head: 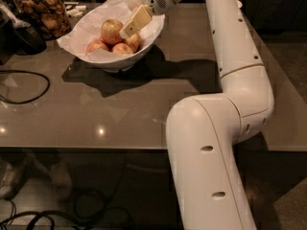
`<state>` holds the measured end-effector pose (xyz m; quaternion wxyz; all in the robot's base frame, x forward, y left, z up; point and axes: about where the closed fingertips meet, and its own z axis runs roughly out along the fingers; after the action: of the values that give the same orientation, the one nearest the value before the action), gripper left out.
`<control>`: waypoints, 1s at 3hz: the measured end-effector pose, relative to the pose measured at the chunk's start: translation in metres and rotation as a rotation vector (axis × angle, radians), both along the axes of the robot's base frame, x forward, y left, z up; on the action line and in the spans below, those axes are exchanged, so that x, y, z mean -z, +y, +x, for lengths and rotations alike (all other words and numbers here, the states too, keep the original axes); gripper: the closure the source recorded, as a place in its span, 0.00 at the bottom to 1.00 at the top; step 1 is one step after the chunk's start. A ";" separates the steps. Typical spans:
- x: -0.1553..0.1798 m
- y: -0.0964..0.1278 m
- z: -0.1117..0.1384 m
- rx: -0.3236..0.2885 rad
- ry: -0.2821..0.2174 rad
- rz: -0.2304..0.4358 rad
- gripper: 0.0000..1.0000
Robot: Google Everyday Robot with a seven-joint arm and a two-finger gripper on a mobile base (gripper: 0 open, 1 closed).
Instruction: Pick apple from white bowl
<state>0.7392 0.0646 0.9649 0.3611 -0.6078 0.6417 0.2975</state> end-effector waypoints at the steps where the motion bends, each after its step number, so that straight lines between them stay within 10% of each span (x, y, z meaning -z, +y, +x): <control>1: 0.014 -0.002 0.006 0.011 0.023 -0.011 0.11; 3: 0.029 0.007 0.008 -0.001 0.041 -0.040 0.15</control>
Offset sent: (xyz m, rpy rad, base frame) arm 0.0728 -0.0276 0.0026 -0.0723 0.0764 0.0067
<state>0.7468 0.0714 0.9362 0.3355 -0.6089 0.6545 0.2972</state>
